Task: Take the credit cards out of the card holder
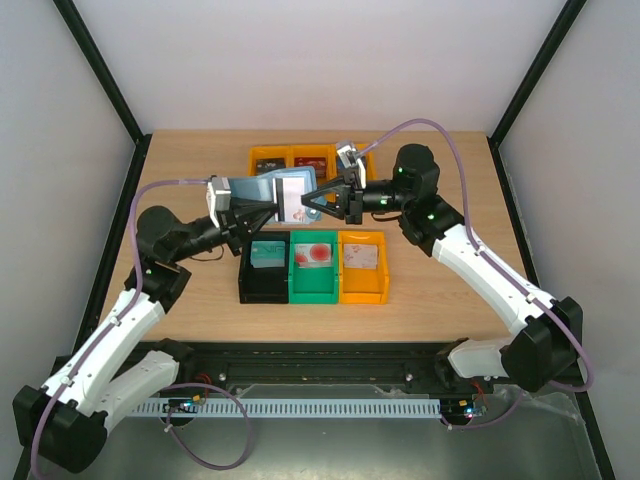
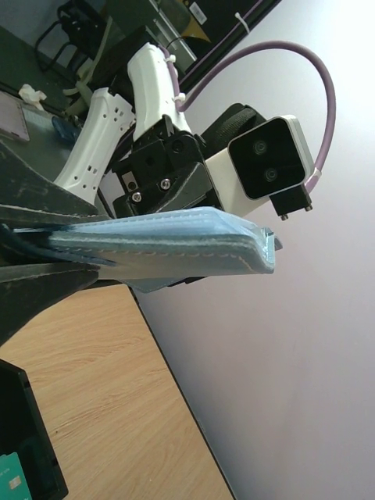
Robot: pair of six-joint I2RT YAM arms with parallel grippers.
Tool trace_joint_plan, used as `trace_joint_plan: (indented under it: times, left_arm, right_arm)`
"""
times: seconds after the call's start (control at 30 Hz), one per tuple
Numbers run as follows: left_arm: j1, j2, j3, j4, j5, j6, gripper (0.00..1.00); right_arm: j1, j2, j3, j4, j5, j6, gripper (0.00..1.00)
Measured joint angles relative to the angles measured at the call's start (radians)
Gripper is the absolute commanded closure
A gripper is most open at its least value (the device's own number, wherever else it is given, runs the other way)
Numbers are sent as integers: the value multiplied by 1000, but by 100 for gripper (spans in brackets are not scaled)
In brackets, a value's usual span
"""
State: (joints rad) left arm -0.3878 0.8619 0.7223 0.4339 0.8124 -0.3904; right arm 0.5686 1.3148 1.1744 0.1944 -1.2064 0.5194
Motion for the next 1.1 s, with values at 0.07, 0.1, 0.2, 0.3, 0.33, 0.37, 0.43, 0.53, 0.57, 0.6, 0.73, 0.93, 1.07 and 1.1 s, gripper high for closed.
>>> trace_joint_plan:
  times: [0.07,0.1,0.2,0.3,0.33,0.37,0.43,0.53,0.57,0.6,0.73,0.93,1.07,1.1]
  left_arm:
    - [0,-2,0,-2,-2,2,98]
    - [0,-2,0,-5,-3,2,98]
    - [3,-8,0,-21,-8,2,98]
    - [14,-13,0,-37,-11,2,98]
    - [23,-16,0,-44,-16,2,98]
    - [34,-19,0,-48,-22,2,98]
    - [45,-25,0,-53,-31,3,98]
    - [51,-30,0,-59,-38,7,98]
    - [51,-31,0,-61,-40,12,98]
    - [51,-31,0,-63,-45,21,98]
    - [51,-44,2,-114,-74,135,98]
    - [38,-96,24,-314,-199,709,98]
    - [12,-219,-60,-372,-283,1310,98]
    - [8,-261,-108,-370,-293,1465,98]
  right_arm:
    - [-1,0,0,0,0,-6,98]
    - [-2,0,0,-3,-1,-14,98]
    - [-15,0,0,-21,-7,-39,98]
    - [-31,-1,-1,-39,-19,-49,99]
    - [-42,-4,-2,-43,-22,-52,98]
    - [-58,-8,-2,-47,-22,-53,98]
    - [-83,-18,-2,-53,-23,-60,98]
    - [-101,-28,-2,-58,-23,-65,98]
    - [-102,-31,-2,-60,-23,-67,99]
    - [-103,-32,-2,-63,-22,-67,98]
    - [-134,-45,-2,-92,24,-68,98]
    - [-261,-65,-2,-140,150,-49,98]
    - [-283,-65,-3,-158,186,-38,98]
    - [-283,-65,-3,-159,188,-36,98]
